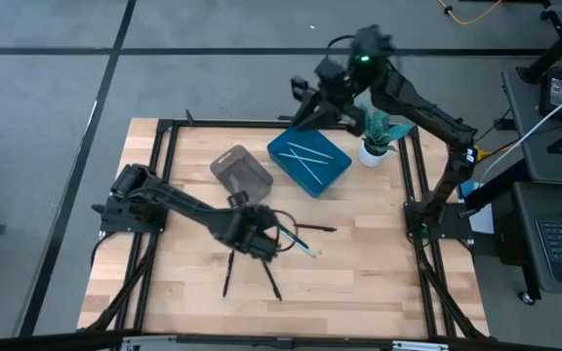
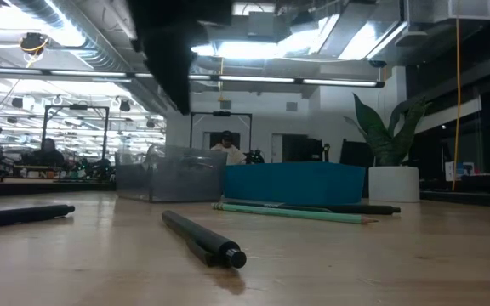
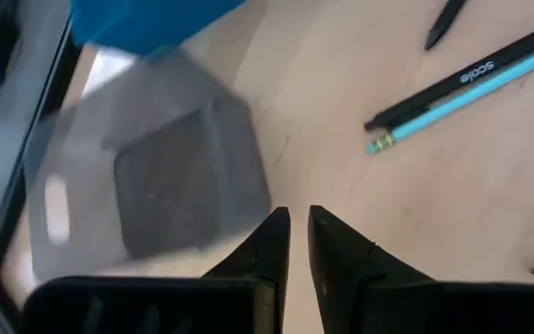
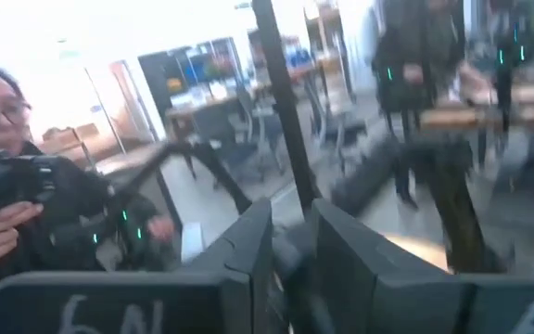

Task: Sort pens & pencils
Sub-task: Put the light blue pencil into the blue bin

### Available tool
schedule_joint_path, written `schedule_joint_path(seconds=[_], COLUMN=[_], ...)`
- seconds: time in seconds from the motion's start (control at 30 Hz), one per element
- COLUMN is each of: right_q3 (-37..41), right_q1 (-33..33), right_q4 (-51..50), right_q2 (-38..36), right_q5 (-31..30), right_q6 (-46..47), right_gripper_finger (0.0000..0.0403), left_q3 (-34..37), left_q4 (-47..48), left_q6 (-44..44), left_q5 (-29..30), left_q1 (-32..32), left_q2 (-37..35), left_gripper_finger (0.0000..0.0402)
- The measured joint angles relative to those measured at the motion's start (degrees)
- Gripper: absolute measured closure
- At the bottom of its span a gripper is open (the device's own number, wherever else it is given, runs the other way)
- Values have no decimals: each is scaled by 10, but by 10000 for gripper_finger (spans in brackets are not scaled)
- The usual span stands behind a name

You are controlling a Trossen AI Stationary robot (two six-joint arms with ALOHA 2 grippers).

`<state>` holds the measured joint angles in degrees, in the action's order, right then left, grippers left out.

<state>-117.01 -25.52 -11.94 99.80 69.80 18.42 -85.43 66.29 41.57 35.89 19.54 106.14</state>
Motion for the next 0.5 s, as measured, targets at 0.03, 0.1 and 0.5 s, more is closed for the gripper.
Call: schedule_joint_path(seconds=[0.03,0.1,0.5], right_q3=[0,0,-5], right_q1=[-1,-5,-36], right_q4=[31,85,151], right_q2=[-5,-14,-41], right_q5=[0,0,12], right_q6=[27,79,194], right_gripper_finger=[320,320,320], left_q3=[0,0,0], left_q4=[-17,-48,-238], left_q6=[-37,-100,-459], left_q5=[-3,-6,-186], left_q1=[-8,-23,-106], left_q2=[4,6,45], left_gripper_finger=[363,363,363])
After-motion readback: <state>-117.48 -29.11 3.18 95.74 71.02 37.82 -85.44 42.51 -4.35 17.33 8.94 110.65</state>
